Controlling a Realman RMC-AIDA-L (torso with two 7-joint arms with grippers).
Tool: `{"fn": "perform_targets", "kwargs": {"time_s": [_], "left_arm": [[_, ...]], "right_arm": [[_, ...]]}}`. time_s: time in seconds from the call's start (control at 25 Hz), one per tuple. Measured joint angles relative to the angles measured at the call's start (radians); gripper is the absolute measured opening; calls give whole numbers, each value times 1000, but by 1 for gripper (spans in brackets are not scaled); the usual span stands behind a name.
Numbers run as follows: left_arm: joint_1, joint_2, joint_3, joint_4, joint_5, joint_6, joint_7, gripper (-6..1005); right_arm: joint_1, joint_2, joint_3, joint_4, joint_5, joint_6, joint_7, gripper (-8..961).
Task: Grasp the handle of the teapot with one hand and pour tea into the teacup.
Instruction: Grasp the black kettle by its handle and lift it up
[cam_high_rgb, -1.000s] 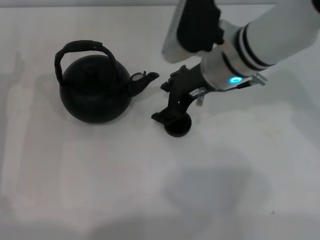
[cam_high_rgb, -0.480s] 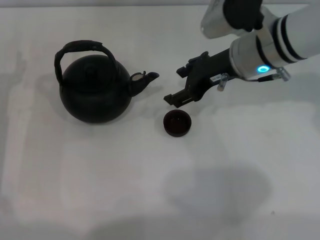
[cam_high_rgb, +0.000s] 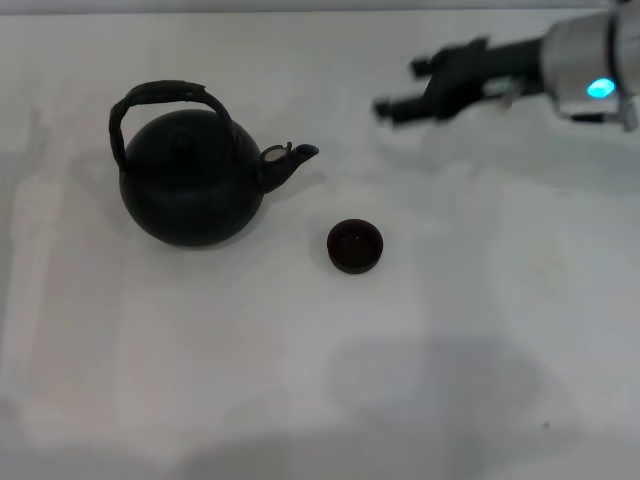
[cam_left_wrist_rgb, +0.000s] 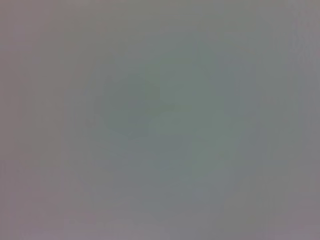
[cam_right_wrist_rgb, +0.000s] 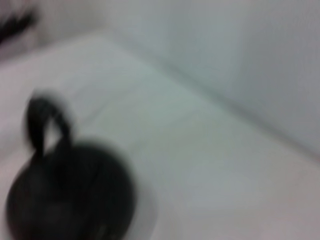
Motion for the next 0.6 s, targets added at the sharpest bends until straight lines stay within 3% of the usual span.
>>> {"fn": "perform_targets", "kwargs": {"time_s": [0.12,0.24,0.28,0.36,0.6], "left_arm": [[12,0,1,0,7,3,0,887],[29,-2,1,-1,43,16,-1,887],[33,-2,1,-1,55,19,-1,887],[43,-2,1,-2,102,29,-1,887],[76,0,1,-20,231,87,-1,888]], "right_arm": [[-25,0,103,122,261,-77,-119,845],[-23,0,170,313,657,-87,-382,844],[-23,1,189,407,870,-98,-559,844],[-23,3,196,445,958,-106,-653,844],[-17,6,208,633,1373,-140,-1324,840]]}}
